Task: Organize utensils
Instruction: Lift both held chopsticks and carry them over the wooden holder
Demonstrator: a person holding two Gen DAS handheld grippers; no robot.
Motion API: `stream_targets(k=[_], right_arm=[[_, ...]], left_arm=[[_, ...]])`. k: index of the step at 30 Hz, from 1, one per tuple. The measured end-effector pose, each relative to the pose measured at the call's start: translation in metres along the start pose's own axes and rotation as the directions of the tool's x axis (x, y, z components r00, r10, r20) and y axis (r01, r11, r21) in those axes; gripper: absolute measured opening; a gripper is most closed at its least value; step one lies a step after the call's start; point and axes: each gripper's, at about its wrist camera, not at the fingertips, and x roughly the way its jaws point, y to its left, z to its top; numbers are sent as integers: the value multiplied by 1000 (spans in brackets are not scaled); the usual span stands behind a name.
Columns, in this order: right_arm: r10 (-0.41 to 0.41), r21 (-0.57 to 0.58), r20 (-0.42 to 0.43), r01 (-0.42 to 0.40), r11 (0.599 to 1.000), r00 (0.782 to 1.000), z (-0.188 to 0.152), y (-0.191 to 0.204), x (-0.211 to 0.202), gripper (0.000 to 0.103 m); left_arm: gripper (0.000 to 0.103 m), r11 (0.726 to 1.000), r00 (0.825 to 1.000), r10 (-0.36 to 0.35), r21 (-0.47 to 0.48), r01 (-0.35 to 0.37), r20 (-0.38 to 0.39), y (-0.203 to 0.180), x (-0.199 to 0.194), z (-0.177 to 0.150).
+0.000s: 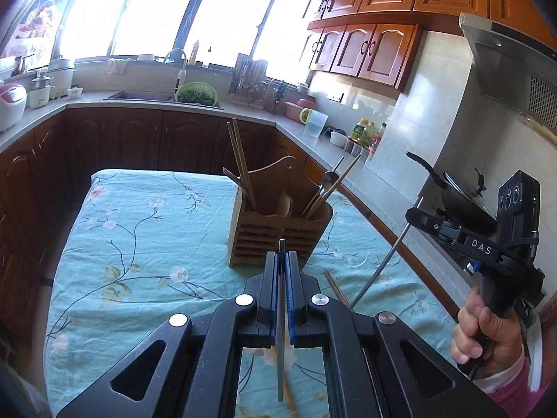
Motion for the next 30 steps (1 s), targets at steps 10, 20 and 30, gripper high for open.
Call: stream_targets(k=[10, 20, 30], right_arm=[[-6, 5, 28, 6, 1000, 1000, 10, -6, 0, 4], [-18, 19, 72, 16, 1000, 997, 26, -9, 1, 4], [-48, 26, 202, 43, 999, 978, 83, -13, 6, 4]], left_arm=[[2, 1000, 999, -2, -4, 2, 45, 3, 5, 16], [2, 1000, 994, 4, -7, -3, 113, 7, 10, 39], [2, 999, 964, 27, 16, -32, 263, 3, 22, 90]])
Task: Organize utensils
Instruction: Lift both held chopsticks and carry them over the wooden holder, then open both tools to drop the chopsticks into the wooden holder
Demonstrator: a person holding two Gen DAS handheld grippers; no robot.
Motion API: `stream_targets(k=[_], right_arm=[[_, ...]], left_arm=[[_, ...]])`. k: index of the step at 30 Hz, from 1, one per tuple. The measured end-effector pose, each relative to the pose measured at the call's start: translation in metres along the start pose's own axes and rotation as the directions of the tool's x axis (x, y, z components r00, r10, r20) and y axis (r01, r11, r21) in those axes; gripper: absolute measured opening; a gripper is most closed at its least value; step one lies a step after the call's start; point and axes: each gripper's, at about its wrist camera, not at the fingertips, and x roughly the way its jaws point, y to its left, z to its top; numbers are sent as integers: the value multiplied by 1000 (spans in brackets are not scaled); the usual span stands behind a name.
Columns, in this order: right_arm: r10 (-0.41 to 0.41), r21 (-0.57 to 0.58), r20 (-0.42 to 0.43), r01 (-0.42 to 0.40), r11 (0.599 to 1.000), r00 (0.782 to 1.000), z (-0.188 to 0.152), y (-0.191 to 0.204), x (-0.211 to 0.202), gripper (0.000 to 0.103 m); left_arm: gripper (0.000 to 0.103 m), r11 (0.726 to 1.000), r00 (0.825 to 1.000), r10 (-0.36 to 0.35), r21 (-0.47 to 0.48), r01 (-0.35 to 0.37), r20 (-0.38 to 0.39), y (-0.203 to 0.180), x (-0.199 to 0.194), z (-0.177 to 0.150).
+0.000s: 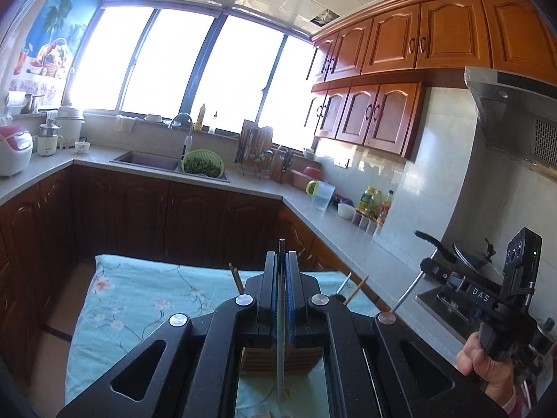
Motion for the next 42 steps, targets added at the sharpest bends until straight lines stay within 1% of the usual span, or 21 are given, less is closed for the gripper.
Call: stream_targets(k=[4, 7, 10, 15, 18, 21, 26, 32, 36, 39, 42], right_arm=[[-16, -1, 35, 16, 1000, 999, 18, -1, 16, 4], [-33, 4, 59, 33, 999, 998, 23, -5, 28, 4], [-50, -4, 66, 50, 999, 997, 21, -7, 40, 4], [-66, -6, 54, 66, 998, 996, 5, -12, 57, 4], [-75, -2, 37, 76, 997, 996, -8, -17, 65, 4], [-78, 3, 8, 78, 997, 997, -23, -20, 72, 5], [-71, 14, -48, 72, 997, 996, -42, -25, 82, 5], [-71, -6, -105, 71, 997, 992, -52, -20, 92, 5], [-71, -9, -130, 70, 997, 989, -58, -18, 96, 5], [-70, -6, -130, 70, 998, 989, -58, -18, 96, 5], [-69, -7, -136, 68, 998, 988, -59, -19, 97, 5]], left_arm=[[2, 1000, 998, 17, 3, -17, 57, -4, 20, 13], [2, 999, 995, 42, 11, -43, 92, -7, 37, 10], [2, 997, 991, 70, 18, -72, 112, -11, 58, 0], [2, 993, 986, 113, 16, -116, 123, -15, 90, -29], [2, 992, 987, 123, 11, -125, 99, -18, 107, -48], [2, 991, 990, 132, -5, -131, 58, -17, 120, -68], [2, 991, 991, 133, -28, -133, -10, -13, 138, -87], [2, 991, 990, 125, -29, -127, -59, -10, 150, -86], [2, 992, 989, 122, -19, -124, -80, -3, 145, -80], [2, 992, 989, 120, -21, -122, -87, 6, 133, -75], [2, 992, 989, 120, -20, -122, -92, 7, 136, -69]])
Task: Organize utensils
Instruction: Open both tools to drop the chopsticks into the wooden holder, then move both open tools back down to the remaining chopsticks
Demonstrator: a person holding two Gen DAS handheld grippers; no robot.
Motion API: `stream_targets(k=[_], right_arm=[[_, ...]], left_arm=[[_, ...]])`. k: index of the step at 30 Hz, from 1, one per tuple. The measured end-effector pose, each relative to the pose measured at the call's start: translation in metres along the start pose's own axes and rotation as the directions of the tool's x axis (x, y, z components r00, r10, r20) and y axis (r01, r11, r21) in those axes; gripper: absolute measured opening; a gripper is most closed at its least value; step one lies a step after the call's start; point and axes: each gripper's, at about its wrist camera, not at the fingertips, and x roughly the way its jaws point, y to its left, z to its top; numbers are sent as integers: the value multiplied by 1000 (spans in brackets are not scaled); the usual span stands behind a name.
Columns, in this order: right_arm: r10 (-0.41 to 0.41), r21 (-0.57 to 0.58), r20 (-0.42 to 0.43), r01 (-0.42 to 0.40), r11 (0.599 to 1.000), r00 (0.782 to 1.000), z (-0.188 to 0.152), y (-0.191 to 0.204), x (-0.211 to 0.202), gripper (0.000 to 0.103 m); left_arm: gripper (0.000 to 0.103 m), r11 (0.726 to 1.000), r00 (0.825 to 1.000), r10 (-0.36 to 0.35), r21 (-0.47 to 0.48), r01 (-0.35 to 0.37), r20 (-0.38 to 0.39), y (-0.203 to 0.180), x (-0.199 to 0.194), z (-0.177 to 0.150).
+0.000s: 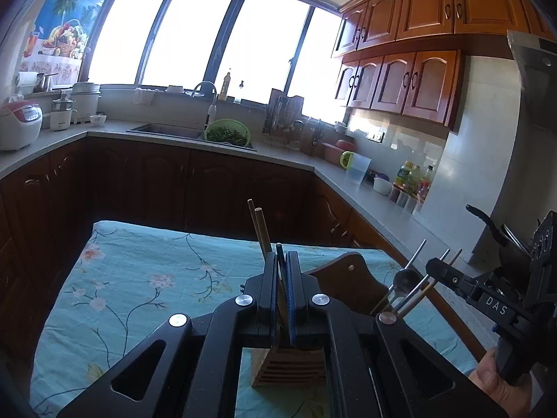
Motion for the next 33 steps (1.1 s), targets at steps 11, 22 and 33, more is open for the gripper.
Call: stream_targets(k=[11, 22, 33], right_arm=[[20, 18, 0, -19, 1000, 1000, 3, -1, -4, 12], [39, 63, 144, -49, 997, 989, 12, -9, -69, 63], [4, 82, 119, -14, 997, 993, -38, -27, -108, 95]], left_arm=[[3, 1000, 1000, -10, -25, 10, -29, 3, 1, 5], [22, 998, 1000, -17, -57, 17, 6, 7, -41, 0], [70, 992, 998, 46, -116, -50, -36, 15, -88, -55]])
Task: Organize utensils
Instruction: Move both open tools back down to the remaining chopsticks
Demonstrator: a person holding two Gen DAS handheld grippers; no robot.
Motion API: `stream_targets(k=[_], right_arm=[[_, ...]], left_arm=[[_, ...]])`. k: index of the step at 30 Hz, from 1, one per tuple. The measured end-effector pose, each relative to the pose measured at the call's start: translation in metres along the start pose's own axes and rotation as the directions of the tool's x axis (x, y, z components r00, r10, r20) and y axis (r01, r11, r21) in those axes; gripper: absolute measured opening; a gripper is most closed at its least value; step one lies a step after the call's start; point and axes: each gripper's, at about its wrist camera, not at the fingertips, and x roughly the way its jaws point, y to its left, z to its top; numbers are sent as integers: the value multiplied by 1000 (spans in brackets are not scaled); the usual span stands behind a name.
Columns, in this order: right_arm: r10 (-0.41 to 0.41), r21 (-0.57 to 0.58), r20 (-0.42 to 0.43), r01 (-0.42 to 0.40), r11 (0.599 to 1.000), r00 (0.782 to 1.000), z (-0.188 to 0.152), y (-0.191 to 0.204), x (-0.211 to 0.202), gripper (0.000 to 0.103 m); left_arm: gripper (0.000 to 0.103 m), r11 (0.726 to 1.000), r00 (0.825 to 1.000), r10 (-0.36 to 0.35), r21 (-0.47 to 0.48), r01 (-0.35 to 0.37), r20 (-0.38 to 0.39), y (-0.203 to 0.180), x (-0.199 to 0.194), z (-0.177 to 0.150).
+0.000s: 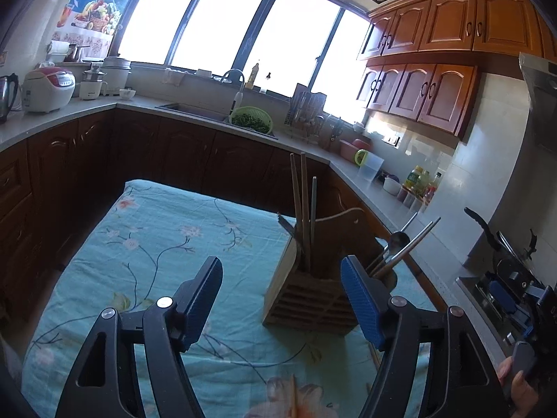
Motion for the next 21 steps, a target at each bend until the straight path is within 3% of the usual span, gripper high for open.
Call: stream_targets(k=[10, 21], right_arm=[[-34, 67, -125, 43, 997, 992, -54, -23, -18, 95], [-64, 58, -160, 74, 996, 985, -89, -25, -51, 95]], left_arm=[[74, 998, 996, 23, -51, -27, -84, 5, -40, -30], [76, 997, 989, 50, -45, -57, -137, 9, -74, -59]])
